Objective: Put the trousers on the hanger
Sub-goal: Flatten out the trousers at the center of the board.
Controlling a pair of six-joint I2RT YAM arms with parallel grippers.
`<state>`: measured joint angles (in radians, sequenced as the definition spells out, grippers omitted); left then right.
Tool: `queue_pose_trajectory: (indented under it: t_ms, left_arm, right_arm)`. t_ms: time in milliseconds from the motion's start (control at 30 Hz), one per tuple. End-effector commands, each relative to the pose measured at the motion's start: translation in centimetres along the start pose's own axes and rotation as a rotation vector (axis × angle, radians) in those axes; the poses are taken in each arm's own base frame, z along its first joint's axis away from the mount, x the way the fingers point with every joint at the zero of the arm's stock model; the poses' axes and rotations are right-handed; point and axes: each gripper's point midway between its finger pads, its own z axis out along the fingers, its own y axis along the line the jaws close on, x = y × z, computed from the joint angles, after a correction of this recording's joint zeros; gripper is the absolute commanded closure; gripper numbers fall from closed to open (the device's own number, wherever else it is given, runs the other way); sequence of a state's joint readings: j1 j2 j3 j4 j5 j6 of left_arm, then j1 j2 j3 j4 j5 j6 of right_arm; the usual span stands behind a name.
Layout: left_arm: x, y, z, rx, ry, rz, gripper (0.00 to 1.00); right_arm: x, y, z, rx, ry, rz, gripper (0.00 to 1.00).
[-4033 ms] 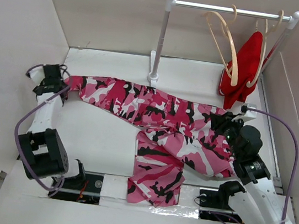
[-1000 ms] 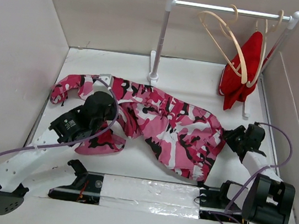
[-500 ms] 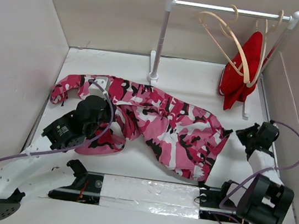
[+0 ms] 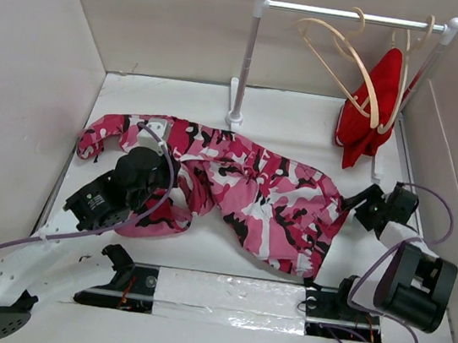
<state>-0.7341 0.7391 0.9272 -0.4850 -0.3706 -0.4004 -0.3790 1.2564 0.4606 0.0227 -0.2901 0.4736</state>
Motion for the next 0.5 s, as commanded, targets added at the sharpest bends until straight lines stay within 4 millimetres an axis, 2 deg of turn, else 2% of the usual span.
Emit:
queue_pose_trajectory:
  t_ms: [0, 33, 100, 133, 200, 233, 300, 367, 433, 467]
  left_arm:
    - [-1.5, -0.4, 0.0, 0.027, -0.064, -0.017, 1.0]
    - [-1.5, -0.5, 0.0, 0.03, -0.063, -0.015, 1.0]
    - [-1.4, -0.4, 0.0, 0.03, -0.063, -0.014, 1.0]
    - [-1.3, -0.4, -0.1, 0.033, -0.064, -0.015, 1.0]
    - [-1.3, -0.3, -0.1, 0.034, -0.068, -0.017, 1.0]
    - [-1.5, -0.2, -0.3, 0.03, -0.08, -0.017, 1.0]
    - [-1.7, 0.3, -0.4, 0.014, -0.092, -0.021, 1.0]
    - [-1.6, 0.3, -0.5, 0.016, -0.094, -0.02, 1.0]
    - [-1.6, 0.4, -0.4, 0.013, -0.094, -0.017, 1.0]
    - [-1.7, 0.4, -0.5, 0.012, -0.096, -0.016, 1.0]
  right_arm:
    - [0.7, 1.7, 1.2, -0.086, 0.061, -0.071, 0.33]
    - [1.2, 1.6, 1.7, -0.073, 0.087, -0.069, 0.37]
    - [0.8, 1.7, 2.1, -0.05, 0.083, -0.077, 0.42]
    - [1.1, 2.1, 2.3, -0.049, 0.09, -0.092, 0.47]
    - [1.4, 1.2, 2.8, 0.007, 0.106, -0.089, 0.57]
    - [1.4, 1.8, 3.1, -0.005, 0.117, -0.102, 0.6]
    - [1.5, 1.7, 3.3, -0.002, 0.126, -0.097, 0.6]
    - [1.5, 1.7, 3.2, 0.003, 0.124, -0.093, 0.73]
    - [1.3, 1.7, 2.9, 0.008, 0.101, -0.086, 0.96]
    - [1.2, 1.2, 2.7, 0.017, 0.09, -0.072, 1.0]
